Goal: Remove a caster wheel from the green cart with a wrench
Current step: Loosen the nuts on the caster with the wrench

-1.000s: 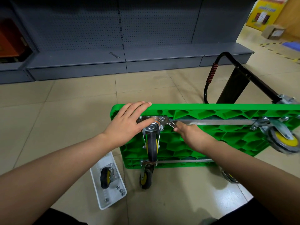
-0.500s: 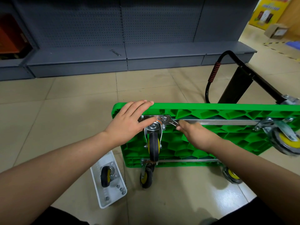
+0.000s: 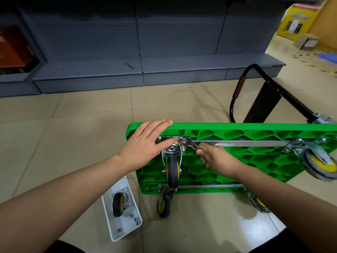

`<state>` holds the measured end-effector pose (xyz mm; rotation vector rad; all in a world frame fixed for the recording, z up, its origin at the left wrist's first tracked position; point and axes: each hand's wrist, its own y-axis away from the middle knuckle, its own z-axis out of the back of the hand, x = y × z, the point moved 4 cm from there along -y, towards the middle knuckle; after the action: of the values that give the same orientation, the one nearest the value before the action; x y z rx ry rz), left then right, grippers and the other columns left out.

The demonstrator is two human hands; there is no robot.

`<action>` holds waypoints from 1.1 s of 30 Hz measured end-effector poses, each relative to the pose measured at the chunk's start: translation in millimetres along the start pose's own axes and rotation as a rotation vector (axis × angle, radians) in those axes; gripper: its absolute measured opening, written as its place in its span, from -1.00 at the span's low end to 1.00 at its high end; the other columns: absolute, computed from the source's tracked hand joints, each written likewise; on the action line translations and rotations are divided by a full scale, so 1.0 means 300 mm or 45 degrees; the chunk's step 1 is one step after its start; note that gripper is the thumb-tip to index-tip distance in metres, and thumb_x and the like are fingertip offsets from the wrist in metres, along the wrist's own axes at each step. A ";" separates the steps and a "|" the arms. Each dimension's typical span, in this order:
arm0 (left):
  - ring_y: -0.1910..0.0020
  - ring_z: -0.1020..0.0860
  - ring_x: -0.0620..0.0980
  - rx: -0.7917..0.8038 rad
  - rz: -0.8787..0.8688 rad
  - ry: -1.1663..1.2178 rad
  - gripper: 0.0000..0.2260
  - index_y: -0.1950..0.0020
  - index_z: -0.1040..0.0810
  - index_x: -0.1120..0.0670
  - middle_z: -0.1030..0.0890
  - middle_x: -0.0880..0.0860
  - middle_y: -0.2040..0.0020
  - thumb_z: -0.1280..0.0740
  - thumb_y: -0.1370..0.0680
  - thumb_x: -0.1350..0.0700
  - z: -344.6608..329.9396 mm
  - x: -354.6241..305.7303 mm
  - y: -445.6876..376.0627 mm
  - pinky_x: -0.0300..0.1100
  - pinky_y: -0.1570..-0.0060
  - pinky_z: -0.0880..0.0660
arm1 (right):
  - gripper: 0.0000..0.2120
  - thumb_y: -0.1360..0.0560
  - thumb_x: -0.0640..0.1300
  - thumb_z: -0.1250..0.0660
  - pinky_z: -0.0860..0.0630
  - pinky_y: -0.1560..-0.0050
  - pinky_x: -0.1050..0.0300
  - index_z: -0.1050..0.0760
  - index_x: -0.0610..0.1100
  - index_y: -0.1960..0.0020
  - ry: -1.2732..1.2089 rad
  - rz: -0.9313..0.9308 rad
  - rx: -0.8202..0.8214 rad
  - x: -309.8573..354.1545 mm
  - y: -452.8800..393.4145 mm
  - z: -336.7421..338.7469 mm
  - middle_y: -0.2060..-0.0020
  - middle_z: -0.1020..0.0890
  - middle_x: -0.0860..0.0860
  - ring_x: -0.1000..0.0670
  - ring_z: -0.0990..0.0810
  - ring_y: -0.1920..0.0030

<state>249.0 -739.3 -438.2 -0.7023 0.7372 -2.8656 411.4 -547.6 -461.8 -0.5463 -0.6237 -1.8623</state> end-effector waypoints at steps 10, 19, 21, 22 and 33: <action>-0.50 -0.34 0.22 -0.008 -0.004 0.007 -0.44 -0.50 -0.41 -0.13 -0.29 0.19 -0.58 -0.46 -0.53 0.12 0.007 0.003 -0.001 0.12 -0.43 -0.29 | -0.78 -0.69 0.03 -0.15 -0.49 0.16 -0.16 -0.40 -0.10 0.01 0.277 0.123 -0.097 0.013 0.004 0.042 0.31 -0.55 -0.11 -0.20 -0.51 0.26; -0.50 -0.34 0.22 -0.012 0.006 0.025 -0.48 -0.50 -0.42 -0.14 -0.30 0.19 -0.57 -0.43 -0.56 0.11 0.012 0.003 -0.003 0.10 -0.43 -0.28 | -0.64 -0.66 0.24 -0.03 -0.40 0.24 0.02 -0.44 0.01 -0.03 0.836 0.198 -0.245 0.080 0.021 0.148 0.13 -0.63 -0.02 -0.22 -0.61 0.09; -0.51 -0.33 0.22 -0.002 0.007 0.018 -0.48 -0.50 -0.42 -0.14 -0.29 0.19 -0.58 -0.43 -0.55 0.11 0.013 0.001 -0.002 0.10 -0.44 -0.26 | -0.61 -0.64 0.28 -0.03 -0.40 0.20 0.03 -0.47 0.03 -0.05 0.938 0.195 -0.271 0.105 0.022 0.179 0.08 -0.65 -0.02 -0.21 -0.63 0.03; -0.51 -0.33 0.22 0.000 0.005 0.018 -0.48 -0.50 -0.41 -0.13 -0.28 0.19 -0.58 -0.42 -0.56 0.11 0.014 0.001 -0.002 0.10 -0.45 -0.25 | -0.59 -0.63 0.30 -0.03 -0.39 0.20 0.04 -0.49 0.04 -0.06 0.976 0.186 -0.280 0.115 0.021 0.194 0.07 -0.66 -0.03 -0.21 -0.63 0.00; -0.50 -0.33 0.23 -0.002 0.007 0.027 -0.47 -0.49 -0.43 -0.13 -0.29 0.20 -0.57 -0.45 -0.54 0.11 0.024 -0.001 -0.005 0.10 -0.44 -0.23 | -0.60 -0.61 0.32 -0.06 -0.33 0.23 0.05 -0.45 0.03 -0.04 1.028 0.142 -0.329 0.138 0.041 0.202 0.11 -0.65 -0.06 -0.23 -0.64 0.04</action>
<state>252.5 -741.1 -432.2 -0.6700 0.7430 -2.8718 413.6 -541.1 -387.7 0.0399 0.1811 -1.8648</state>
